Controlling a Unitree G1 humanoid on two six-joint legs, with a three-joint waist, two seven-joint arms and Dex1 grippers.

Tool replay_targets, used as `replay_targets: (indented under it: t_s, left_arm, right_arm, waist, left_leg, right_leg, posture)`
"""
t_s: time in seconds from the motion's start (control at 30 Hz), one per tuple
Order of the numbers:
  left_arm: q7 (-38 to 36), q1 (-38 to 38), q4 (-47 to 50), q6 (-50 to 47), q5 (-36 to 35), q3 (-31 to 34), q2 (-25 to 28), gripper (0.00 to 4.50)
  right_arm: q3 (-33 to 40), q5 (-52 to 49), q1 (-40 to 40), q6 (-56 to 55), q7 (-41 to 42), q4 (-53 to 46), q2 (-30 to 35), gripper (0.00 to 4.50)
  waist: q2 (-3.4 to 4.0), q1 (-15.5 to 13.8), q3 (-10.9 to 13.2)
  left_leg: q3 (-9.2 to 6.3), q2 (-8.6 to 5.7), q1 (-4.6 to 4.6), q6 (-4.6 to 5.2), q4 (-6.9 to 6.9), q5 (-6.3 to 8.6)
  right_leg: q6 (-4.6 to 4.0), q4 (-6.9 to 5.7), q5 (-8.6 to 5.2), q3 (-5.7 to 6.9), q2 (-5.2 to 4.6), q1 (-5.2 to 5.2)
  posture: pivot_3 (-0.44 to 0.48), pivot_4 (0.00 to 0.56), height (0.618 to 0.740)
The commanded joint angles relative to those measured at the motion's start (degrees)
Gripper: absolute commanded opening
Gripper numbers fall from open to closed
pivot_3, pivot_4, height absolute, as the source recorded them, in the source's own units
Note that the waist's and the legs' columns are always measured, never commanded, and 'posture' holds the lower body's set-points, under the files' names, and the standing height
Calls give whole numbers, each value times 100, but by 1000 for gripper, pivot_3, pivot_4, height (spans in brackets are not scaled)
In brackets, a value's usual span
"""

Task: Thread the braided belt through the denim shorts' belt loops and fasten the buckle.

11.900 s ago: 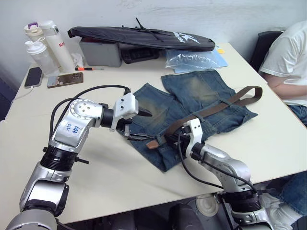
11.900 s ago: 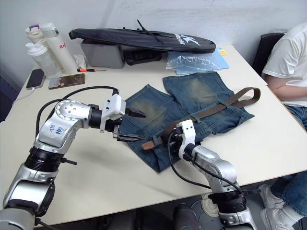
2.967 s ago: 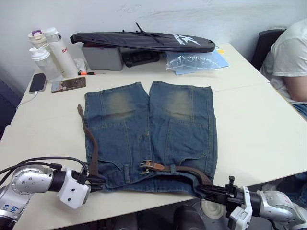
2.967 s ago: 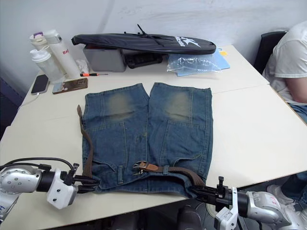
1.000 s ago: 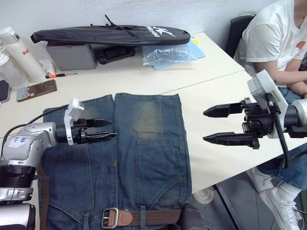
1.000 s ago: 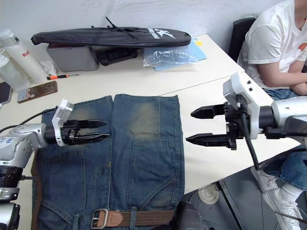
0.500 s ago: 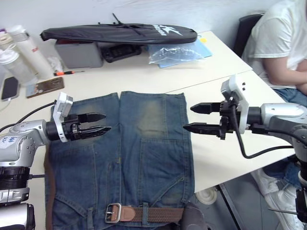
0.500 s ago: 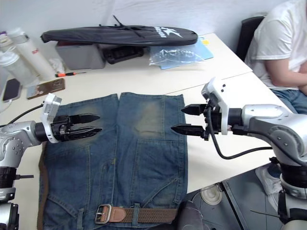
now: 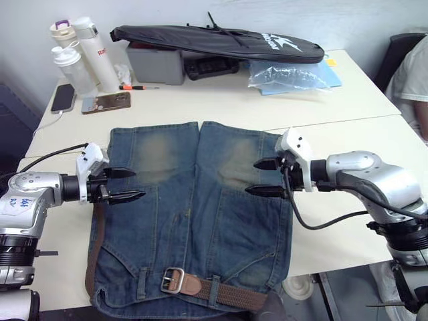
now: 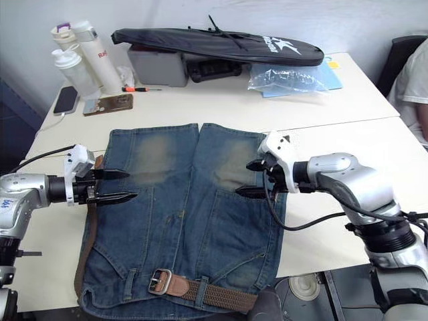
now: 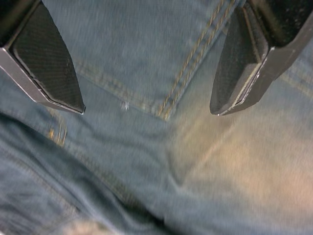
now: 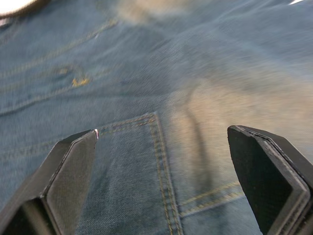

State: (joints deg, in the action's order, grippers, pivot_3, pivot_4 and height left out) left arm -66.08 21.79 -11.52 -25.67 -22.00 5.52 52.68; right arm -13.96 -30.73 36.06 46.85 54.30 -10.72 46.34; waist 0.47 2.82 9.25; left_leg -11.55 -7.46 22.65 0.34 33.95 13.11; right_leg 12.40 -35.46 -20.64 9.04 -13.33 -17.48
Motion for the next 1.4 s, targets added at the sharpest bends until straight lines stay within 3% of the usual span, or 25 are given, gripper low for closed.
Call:
replay_targets:
  t_s: [0.03, 0.17, 0.23, 0.4, 0.47, 0.53, 0.57, 0.6, 0.73, 0.77, 0.83, 0.9, 1.13, 1.4]
  left_arm:
    - [10, 71, 70, 272, 188, -13, 46, 4477]
    - [27, 235, 70, 409, 337, -227, -163, 4477]
    - [-36, 293, 82, 459, 414, -404, -269, 4477]
    - [-126, 371, -94, 504, 870, -1064, -481, 4477]
    - [-119, 397, -265, 518, 1011, -1209, -529, 3955]
    - [-152, 389, -403, 574, 1180, -1370, -531, 3313]
    - [-161, 387, -430, 530, 1200, -1407, -538, 2679]
    - [-159, 390, -455, 526, 1217, -1429, -548, 2586]
    - [-153, 423, -518, 558, 1246, -1461, -624, 1118]
    - [-120, 456, -528, 547, 1236, -1456, -680, 936]
    - [-30, 546, -557, 550, 1247, -1458, -806, 85]
    - [68, 672, -620, 558, 1281, -1473, -949, 0]
    - [437, 1400, -1157, 576, 1470, -1424, -1544, 0]
    - [807, 2257, -2049, 867, 1697, -1412, -2090, 0]
  right_arm:
    - [-124, 299, -10, -89, 121, 62, 21, 4500]
    - [-322, 745, 56, 11, 37, 311, 79, 4500]
    - [-472, 966, 61, -14, 120, 391, 119, 4500]
    - [-828, 1256, -23, 214, 179, 479, -48, 4500]
    - [-900, 1345, -35, 352, 130, 584, -122, 4500]
    - [-1094, 1655, -98, 258, 89, 690, -47, 4003]
    - [-1135, 1720, -131, 251, 91, 707, -22, 3466]
    - [-1163, 1782, -159, 246, 73, 712, -1, 3375]
    - [-1115, 1962, -162, 140, 15, 804, 6, 1776]
    - [-1072, 1997, -106, 80, 3, 903, -21, 1604]
    - [-1009, 2078, 69, -15, -31, 1103, -74, 785]
    - [-980, 2185, 283, -177, -71, 1418, -135, 62]
    - [-966, 2729, 1356, -1149, -215, 3307, -536, 23]
    - [-845, 3351, 2500, -2497, -596, 5843, -1089, 23]
  waist:
    - [-1, -12, 0]
    - [-1, -51, 0]
    - [-1, -71, 0]
    - [-2, -77, 0]
    - [-8, -69, -3]
    - [-20, -75, -10]
    - [-22, -78, -13]
    - [-25, -86, -15]
    - [-29, -110, -22]
    - [-36, -113, -27]
    - [-55, -115, -55]
    - [-54, -119, -56]
    - [-50, -257, -52]
    - [-46, -200, -47]
  left_leg:
    - [10, 8, -2, -57, -1, -18]
    - [72, 9, -2, -62, 6, -19]
    - [88, 21, -3, -64, 6, -19]
    - [134, 32, -19, -70, -1, -13]
    - [153, 34, -27, -69, 0, -9]
    - [157, 38, -31, -70, 0, -8]
    - [157, 40, -33, -71, 0, -8]
    - [157, 40, -35, -72, 0, -7]
    - [165, 40, -40, -72, 1, -3]
    - [167, 40, -42, -72, 1, -1]
    - [178, 40, -48, -72, 1, 4]
    - [189, 39, -49, -70, 10, 5]
    - [191, 28, -40, -65, 22, -13]
    - [177, 48, -21, -81, 14, -25]
  right_leg:
    - [-4, -5, 2, -14, -1, -5]
    - [-62, 61, 36, -78, 31, -5]
    - [-66, 79, 38, -156, 77, -8]
    - [-68, 84, 39, -205, 87, -17]
    - [-71, 86, 41, -219, 88, -17]
    - [-74, 86, 43, -225, 92, -17]
    - [-74, 86, 43, -226, 93, -16]
    - [-74, 86, 43, -226, 94, -15]
    - [-75, 89, 43, -240, 94, -14]
    - [-75, 90, 43, -243, 94, -14]
    - [-75, 96, 44, -255, 94, -10]
    - [-94, 105, 55, -264, 94, -7]
    - [-132, 142, 80, -312, 107, -7]
    - [-137, 137, 87, -323, 146, -17]
  posture:
    - [0, 150, 716]
    - [0, 150, 716]
    - [0, 150, 716]
    - [0, 150, 716]
    - [0, 150, 716]
    - [0, 150, 716]
    - [0, 150, 716]
    - [0, 150, 716]
    - [0, 150, 716]
    - [0, 150, 716]
    - [0, 150, 716]
    - [0, 150, 716]
    - [0, 150, 716]
    - [0, 150, 716]
